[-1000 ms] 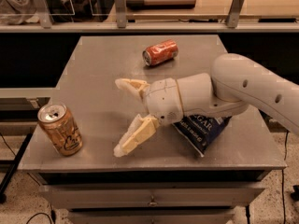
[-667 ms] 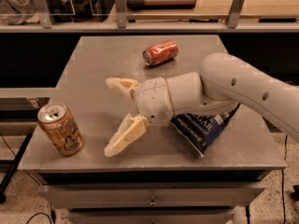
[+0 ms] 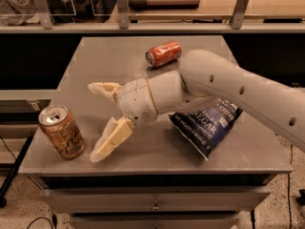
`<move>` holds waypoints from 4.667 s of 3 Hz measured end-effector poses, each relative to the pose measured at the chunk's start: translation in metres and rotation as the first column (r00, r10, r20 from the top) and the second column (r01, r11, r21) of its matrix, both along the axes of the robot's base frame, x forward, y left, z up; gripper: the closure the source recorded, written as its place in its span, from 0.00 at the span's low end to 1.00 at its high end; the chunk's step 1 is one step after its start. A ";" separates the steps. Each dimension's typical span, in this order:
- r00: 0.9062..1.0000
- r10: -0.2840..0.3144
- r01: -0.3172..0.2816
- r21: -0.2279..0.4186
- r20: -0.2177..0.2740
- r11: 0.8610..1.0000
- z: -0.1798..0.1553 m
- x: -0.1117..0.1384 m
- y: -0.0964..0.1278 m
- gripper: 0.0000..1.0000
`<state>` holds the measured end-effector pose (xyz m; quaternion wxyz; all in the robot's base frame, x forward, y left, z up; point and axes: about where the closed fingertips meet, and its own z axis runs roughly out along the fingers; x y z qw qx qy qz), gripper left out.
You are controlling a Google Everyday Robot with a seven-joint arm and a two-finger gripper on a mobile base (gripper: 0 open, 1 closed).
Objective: Knock orange can over
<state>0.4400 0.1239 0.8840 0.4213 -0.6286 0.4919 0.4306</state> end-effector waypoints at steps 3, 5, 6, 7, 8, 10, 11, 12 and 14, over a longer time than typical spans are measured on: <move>0.998 0.066 -0.066 0.000 -0.013 0.998 0.003 -0.014 0.019 0.00; 0.989 0.143 -0.142 0.022 -0.048 0.990 -0.006 -0.022 0.048 0.00; 0.982 0.181 -0.179 0.029 -0.057 0.983 -0.010 -0.021 0.064 0.18; 0.977 0.203 -0.202 0.030 -0.064 0.979 -0.011 -0.018 0.074 0.41; 0.975 0.211 -0.209 0.032 -0.070 0.977 -0.012 -0.016 0.078 0.65; 0.974 0.204 -0.199 0.058 -0.096 0.978 -0.018 -0.012 0.076 1.00; 0.974 0.204 -0.199 0.058 -0.096 0.978 -0.017 -0.012 0.076 1.00; 0.974 0.204 -0.199 0.058 -0.095 0.978 -0.017 -0.012 0.076 1.00; 0.977 0.206 -0.204 0.030 -0.059 0.978 -0.005 -0.015 0.080 1.00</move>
Offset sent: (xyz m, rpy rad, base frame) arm -0.0137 0.0177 0.0023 -0.0040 0.0142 0.0641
